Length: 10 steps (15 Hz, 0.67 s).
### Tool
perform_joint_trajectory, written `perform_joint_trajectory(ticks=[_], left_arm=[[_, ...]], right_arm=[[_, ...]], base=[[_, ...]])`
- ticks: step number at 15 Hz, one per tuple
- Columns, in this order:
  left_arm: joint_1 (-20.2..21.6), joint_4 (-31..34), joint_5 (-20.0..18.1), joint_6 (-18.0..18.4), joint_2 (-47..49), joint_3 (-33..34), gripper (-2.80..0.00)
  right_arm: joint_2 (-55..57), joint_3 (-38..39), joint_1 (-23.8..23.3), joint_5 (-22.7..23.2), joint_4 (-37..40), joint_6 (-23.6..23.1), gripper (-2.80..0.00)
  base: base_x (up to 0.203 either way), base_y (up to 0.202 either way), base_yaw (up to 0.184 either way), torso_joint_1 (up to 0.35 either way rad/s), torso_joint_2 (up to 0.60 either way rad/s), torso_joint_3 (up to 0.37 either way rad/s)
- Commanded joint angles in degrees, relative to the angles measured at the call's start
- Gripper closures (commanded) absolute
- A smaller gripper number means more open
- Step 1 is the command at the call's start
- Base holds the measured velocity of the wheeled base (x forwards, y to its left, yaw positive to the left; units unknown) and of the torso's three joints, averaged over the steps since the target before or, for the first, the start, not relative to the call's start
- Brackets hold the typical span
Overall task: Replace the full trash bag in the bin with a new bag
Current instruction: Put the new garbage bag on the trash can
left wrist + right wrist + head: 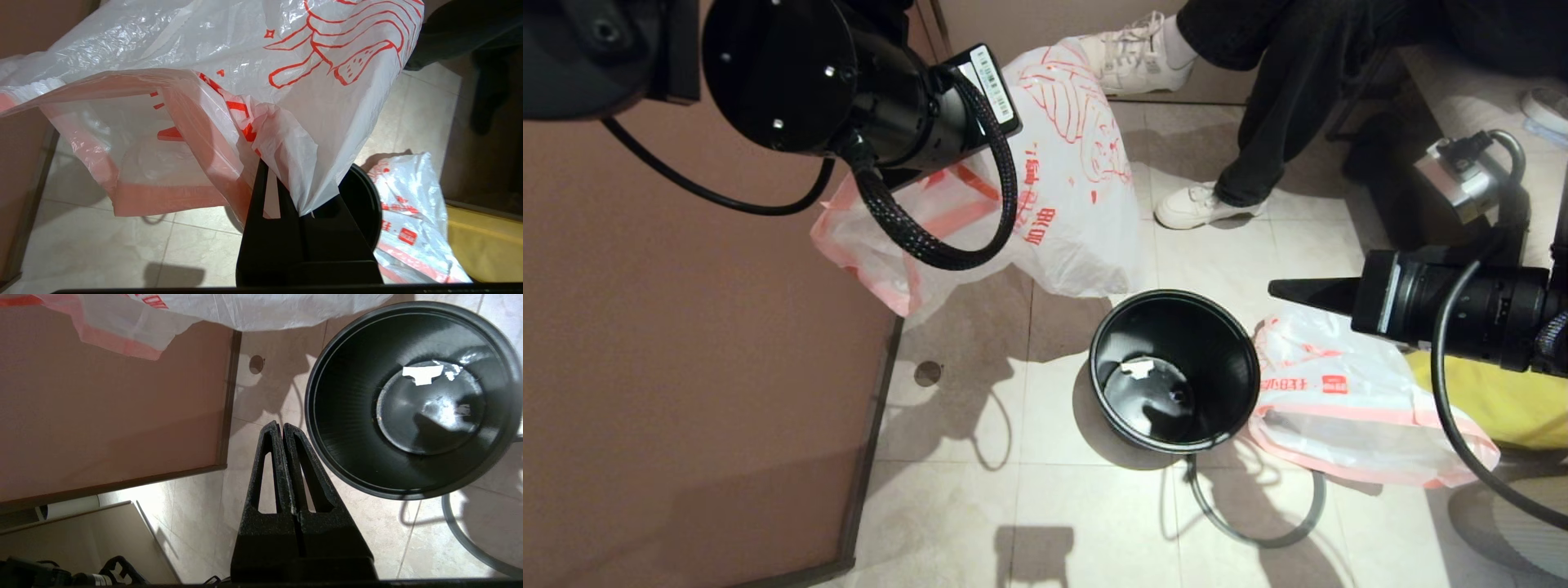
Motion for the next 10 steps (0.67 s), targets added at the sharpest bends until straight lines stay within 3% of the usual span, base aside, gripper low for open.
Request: perform_joint_trajectory(ticks=[1, 4, 10], left_arm=[[-1.4, 0.3, 0.1, -0.2, -0.9, 0.1, 0.00], [-2.2, 0.2, -0.1, -0.5, 1.3, 0.3, 0.00], [-2.0, -2.5, -0.3, -0.5, 2.3, 0.3, 0.00]], right_arm=[[1.2, -0.9, 1.8, -0.2, -0.1, 0.4, 0.00], [3.5, -6.7, 5.6, -1.0, 0.2, 3.7, 0.00], [11.0, -13.6, 11.8, -2.6, -0.1, 3.9, 0.00]], base=[[0.000, 0.000, 0.000, 0.000, 0.00, 0.000], [0.000, 0.000, 0.000, 0.000, 0.00, 0.000], [0.000, 0.000, 0.000, 0.000, 0.00, 0.000]])
